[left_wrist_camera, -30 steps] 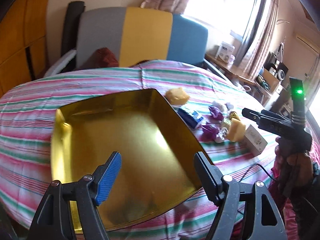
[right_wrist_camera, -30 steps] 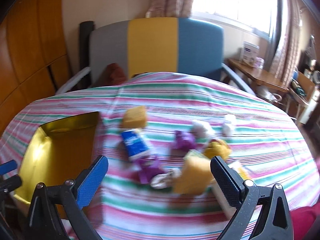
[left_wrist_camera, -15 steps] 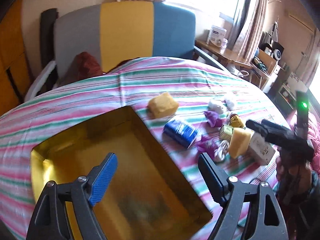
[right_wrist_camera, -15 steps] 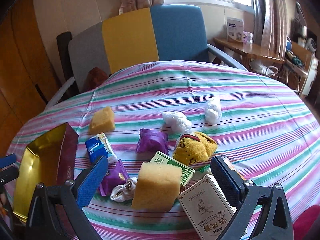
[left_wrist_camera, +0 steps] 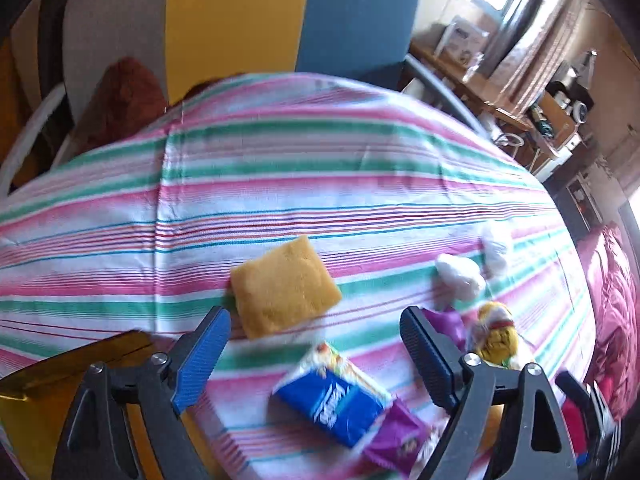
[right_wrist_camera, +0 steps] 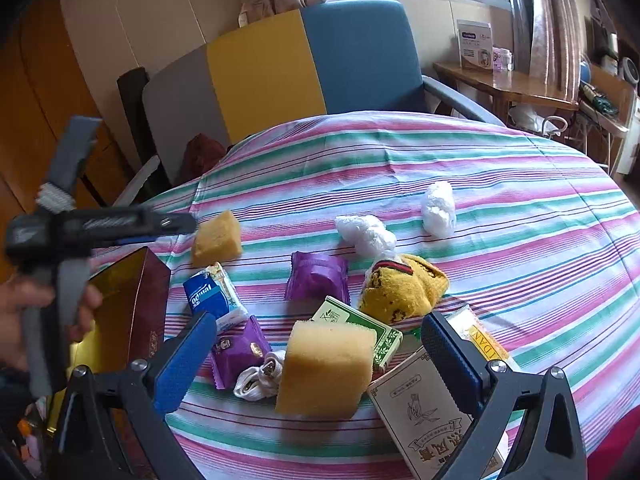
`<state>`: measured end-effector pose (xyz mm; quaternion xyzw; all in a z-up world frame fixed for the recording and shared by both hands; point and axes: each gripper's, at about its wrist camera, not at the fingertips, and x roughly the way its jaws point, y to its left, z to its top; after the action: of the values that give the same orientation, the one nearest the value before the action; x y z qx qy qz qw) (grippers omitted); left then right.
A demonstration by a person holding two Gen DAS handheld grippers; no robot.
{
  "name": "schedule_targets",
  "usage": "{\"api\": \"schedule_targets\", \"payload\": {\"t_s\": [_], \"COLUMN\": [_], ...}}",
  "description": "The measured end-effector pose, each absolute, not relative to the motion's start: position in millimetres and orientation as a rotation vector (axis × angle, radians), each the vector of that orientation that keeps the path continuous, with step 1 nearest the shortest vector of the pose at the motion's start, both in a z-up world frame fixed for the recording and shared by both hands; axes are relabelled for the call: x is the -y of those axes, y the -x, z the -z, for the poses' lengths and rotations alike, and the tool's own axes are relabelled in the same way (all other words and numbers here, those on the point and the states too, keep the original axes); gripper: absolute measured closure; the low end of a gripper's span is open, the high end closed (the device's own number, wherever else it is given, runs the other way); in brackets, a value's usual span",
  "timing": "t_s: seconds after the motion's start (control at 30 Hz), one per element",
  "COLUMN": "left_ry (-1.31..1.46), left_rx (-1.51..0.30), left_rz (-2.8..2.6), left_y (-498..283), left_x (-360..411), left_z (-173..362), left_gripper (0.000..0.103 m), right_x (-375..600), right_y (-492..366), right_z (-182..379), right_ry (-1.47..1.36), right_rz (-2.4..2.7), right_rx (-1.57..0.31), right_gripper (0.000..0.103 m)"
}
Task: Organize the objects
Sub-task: 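Move the left tool toward the yellow sponge beside the gold tray, then grasp the small yellow sponge with the left tool and carry it over the tray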
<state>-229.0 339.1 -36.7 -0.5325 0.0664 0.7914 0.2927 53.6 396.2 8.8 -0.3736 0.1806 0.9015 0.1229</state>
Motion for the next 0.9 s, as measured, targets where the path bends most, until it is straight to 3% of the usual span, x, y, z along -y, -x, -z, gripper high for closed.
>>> {"api": "schedule_targets", "payload": {"t_s": [0.27,0.43,0.9], "left_ry": [1.532,1.512,1.198], "left_rx": [-0.203,-0.299,-0.165], "left_rz": [-2.144,-2.191,-2.204], "left_y": [260.0,253.2,153.8], "left_x": [-362.5,-361.5,-254.2], "left_z": [72.1,79.8,-3.8], "left_gripper": [0.014,0.037,0.039], "right_x": [-398.5,-398.4,-391.5], "right_y": [-49.9,-48.3,-47.0], "right_z": [-3.0,0.9,1.6], "right_ry": [1.136,1.162,1.166], "right_rz": [-2.624,-2.61,-2.592], "right_rx": [-0.578,-0.56,-0.449], "right_gripper": [0.0,0.0,0.0]}}
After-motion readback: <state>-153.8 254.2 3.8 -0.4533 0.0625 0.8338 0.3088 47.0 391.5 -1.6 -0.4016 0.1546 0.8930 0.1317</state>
